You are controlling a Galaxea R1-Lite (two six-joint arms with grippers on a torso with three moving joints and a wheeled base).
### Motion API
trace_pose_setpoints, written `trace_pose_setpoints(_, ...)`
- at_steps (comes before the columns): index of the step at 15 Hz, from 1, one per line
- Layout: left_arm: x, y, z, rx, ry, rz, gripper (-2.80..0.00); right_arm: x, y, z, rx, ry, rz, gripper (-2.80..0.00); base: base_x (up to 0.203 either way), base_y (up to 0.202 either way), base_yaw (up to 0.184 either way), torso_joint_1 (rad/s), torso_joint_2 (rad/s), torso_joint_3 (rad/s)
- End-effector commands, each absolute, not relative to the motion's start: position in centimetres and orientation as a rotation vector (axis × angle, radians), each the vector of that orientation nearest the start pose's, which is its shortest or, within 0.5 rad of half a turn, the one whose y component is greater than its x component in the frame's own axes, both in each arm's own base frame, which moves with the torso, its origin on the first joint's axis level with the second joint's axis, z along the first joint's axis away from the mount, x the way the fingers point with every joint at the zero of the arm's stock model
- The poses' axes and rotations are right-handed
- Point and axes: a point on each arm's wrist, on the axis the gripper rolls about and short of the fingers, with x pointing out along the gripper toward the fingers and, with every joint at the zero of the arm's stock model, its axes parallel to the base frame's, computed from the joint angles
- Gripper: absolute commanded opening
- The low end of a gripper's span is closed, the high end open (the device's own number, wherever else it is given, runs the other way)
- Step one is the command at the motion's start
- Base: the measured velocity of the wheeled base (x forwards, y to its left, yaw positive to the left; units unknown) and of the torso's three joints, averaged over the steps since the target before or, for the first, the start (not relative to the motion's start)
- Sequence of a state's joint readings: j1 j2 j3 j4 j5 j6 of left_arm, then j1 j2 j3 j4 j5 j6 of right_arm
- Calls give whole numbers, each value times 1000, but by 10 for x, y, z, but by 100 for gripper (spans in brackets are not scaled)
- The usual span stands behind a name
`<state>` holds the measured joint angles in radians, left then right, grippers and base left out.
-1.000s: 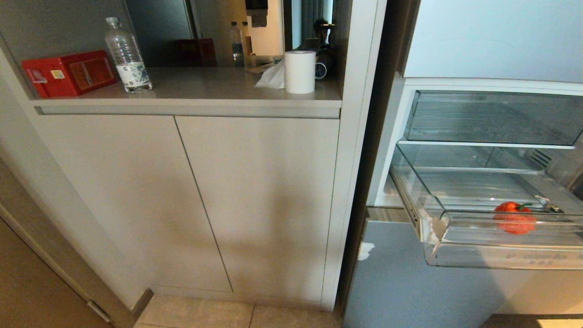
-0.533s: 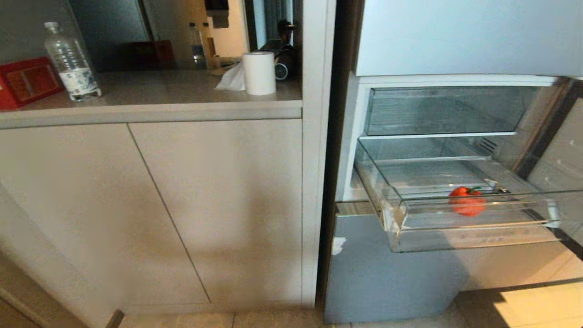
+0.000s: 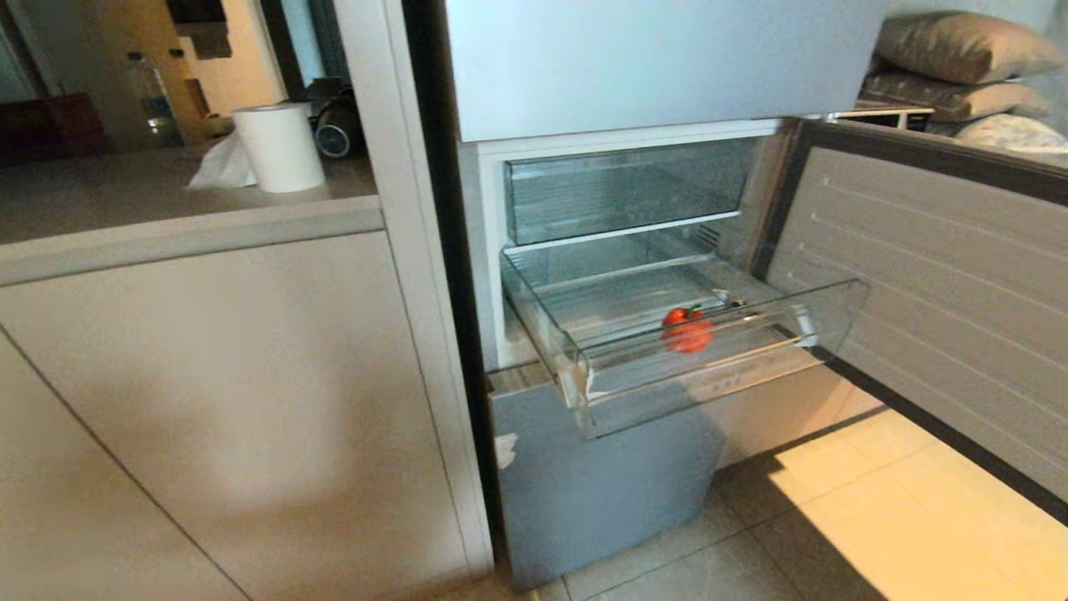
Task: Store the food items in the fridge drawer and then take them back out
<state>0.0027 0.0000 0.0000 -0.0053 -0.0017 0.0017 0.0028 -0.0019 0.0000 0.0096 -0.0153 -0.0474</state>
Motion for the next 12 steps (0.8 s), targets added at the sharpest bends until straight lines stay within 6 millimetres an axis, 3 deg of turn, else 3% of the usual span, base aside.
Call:
trace_pose_setpoints(1, -23, 0, 76, 2, -3, 2, -280, -23, 0, 74, -48, 10, -12, -280, -2, 12, -176, 1, 1, 2)
trace_pose_setpoints(9, -23, 0, 76, 2, -3, 2, -280, -23, 0, 75, -44, 8, -10, -280, -1, 7, -169, 3, 3, 2)
trace_pose_setpoints(12, -23, 0, 76, 2, -3, 2, -280, -14, -1, 82, -46, 98, -17, -280, 1, 0, -29, 1, 2, 1)
